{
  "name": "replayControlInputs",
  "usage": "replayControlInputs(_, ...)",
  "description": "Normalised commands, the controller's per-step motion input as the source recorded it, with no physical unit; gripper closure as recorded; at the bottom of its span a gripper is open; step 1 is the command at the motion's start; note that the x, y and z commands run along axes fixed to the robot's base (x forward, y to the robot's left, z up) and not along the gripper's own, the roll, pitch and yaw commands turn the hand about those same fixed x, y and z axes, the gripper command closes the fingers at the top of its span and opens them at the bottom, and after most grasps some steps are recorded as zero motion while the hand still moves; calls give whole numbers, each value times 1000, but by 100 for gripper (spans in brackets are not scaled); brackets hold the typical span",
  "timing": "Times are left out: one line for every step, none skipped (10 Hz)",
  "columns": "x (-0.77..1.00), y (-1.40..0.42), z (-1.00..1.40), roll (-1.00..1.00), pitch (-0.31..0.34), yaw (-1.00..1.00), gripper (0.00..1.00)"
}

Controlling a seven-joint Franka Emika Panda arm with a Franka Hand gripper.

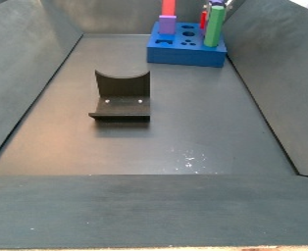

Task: Pick up the hexagon object. Move up. Move to above the board. Insert the hexagon object.
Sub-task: Insert the hexagon object.

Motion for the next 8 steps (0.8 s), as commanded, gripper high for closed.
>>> replayControlInputs(0, 0, -389, 61, 0, -46, 100)
replayControlInputs(-23, -100, -543, 199, 0, 0, 100)
replayControlInputs(0, -186, -680, 301, 0, 0, 100)
replayControlInputs(0, -186, -783, 249, 3, 0, 100)
replayControlInputs(91, -129, -840, 170, 50, -26, 100)
replayControlInputs(151, -89, -931, 134, 71, -57, 100)
replayControlInputs(183, 103, -1000, 0, 76, -120, 100)
replayControlInputs(126, 257, -886, -136, 27, -114, 100)
